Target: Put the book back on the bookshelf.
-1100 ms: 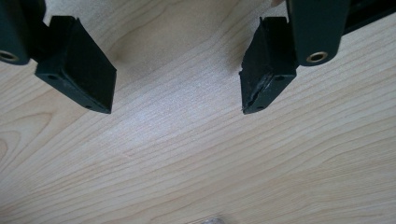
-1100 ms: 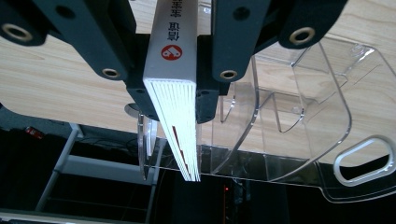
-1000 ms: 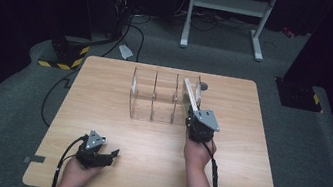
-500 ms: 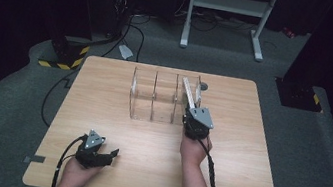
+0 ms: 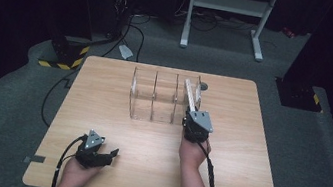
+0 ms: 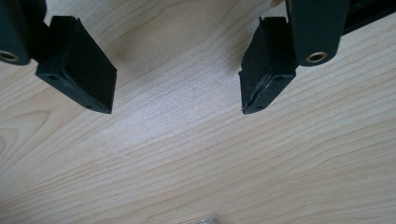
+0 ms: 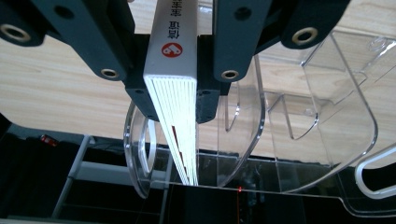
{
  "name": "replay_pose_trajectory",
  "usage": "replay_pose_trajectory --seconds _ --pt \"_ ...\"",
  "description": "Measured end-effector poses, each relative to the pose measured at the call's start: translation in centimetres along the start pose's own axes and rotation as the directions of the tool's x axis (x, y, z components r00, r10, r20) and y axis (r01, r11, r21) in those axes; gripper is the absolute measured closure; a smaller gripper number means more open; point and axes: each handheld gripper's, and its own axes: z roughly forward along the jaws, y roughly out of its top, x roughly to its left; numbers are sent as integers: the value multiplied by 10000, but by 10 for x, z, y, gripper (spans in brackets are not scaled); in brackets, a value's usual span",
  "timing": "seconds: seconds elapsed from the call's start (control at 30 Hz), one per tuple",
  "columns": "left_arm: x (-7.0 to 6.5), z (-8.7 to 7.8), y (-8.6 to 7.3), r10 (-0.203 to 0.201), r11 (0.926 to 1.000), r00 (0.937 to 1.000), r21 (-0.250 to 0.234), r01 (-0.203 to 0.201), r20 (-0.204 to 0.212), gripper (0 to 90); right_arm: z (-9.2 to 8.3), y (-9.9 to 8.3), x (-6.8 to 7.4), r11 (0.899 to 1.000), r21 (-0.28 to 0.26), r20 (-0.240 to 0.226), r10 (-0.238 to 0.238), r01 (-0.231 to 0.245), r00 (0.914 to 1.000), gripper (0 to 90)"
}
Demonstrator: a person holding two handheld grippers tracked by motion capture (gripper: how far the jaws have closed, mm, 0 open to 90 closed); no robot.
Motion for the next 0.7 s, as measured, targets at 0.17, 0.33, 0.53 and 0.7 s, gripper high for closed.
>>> replay_pose_trajectory --seconds 0.17,0.33,0.53,0.7 --pt "0 0 0 25 10000 10000 -1 -25 15 277 -3 -5 0 9999 116 18 109 -109 9999 742" --pt "0 0 0 -14 10000 10000 2 14 48 278 -5 -8 0 9996 253 -40 112 -111 9999 740" --pt "0 0 0 14 10000 10000 31 -14 52 279 -7 -10 -2 9992 337 -55 201 -199 9998 732" --pt "0 0 0 57 10000 10000 29 -57 22 280 -9 -8 -4 9981 461 -290 415 -401 9987 674"
